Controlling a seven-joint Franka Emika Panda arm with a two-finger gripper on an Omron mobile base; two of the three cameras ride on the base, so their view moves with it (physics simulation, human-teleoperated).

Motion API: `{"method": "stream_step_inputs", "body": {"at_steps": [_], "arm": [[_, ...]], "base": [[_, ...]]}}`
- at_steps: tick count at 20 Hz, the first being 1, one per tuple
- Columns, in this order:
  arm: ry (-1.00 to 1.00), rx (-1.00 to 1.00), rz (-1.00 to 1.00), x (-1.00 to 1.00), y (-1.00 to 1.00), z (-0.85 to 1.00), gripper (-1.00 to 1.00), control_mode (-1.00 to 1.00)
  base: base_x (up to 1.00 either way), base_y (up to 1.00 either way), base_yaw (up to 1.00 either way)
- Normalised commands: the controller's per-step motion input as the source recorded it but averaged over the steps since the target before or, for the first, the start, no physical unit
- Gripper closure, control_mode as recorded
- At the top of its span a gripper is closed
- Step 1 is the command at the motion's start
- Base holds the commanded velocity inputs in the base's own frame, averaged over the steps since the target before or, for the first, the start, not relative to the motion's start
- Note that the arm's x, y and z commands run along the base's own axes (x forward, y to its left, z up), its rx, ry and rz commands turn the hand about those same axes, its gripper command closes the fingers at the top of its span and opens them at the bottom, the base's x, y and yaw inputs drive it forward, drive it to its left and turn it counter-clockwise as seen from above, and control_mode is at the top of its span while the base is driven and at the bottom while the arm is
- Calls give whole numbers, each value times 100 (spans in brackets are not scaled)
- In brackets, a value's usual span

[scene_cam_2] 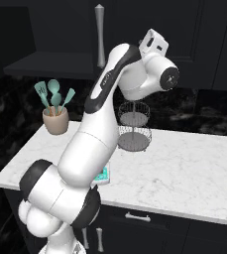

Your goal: Pick the canned food and place it on the digital scale for weighing, and close the cabinet.

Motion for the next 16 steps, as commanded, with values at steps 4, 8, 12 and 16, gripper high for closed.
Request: {"method": "stream_step_inputs", "body": {"at_steps": [4, 8, 12, 16], "arm": [[0, 0, 0, 83, -1, -20, -100, -100], [0, 0, 0, 86, -7, -15, -100, -100], [-10, 0, 0, -21, -1, -58, -100, -100], [-32, -3, 0, -100, 19, -83, -100, -100]], "base": [[0, 0, 0], [0, 0, 0], [0, 0, 0], [0, 0, 0]]}}
